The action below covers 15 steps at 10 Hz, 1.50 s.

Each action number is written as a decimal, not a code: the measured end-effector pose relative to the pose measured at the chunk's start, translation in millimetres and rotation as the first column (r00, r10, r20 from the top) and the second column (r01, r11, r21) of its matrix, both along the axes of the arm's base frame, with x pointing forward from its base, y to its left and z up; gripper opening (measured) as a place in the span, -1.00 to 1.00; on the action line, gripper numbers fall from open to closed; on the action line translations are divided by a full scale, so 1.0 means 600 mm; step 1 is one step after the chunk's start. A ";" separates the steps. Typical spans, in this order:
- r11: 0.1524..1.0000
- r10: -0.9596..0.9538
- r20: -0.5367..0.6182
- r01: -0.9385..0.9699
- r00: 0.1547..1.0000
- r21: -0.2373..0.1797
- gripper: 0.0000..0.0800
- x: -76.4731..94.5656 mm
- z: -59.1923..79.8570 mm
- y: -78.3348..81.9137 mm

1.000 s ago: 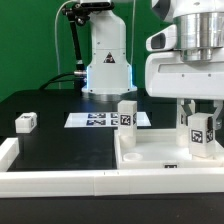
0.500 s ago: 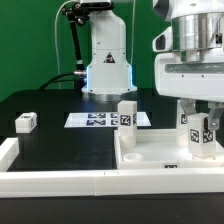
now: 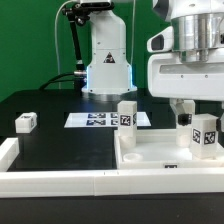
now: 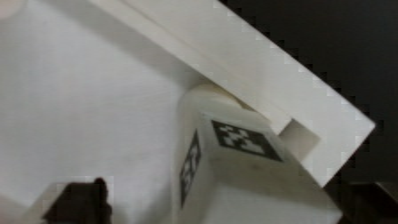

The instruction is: Assemble square table

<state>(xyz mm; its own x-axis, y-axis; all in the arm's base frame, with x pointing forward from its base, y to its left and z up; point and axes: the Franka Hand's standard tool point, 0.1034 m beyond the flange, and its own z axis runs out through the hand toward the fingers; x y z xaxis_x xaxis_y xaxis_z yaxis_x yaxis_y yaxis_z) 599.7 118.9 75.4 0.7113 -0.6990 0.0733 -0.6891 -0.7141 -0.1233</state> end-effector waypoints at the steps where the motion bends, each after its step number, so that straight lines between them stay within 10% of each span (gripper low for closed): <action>1: 0.998 0.060 0.002 -0.060 0.998 -0.009 0.61 0.000 0.000 -0.001; 15: 0.627 0.771 -0.037 -0.768 0.636 -0.134 0.55 -0.001 -0.001 0.001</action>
Offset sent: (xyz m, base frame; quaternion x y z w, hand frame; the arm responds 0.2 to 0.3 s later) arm 0.0000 0.0000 0.0000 0.0000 0.0000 -0.1938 0.9810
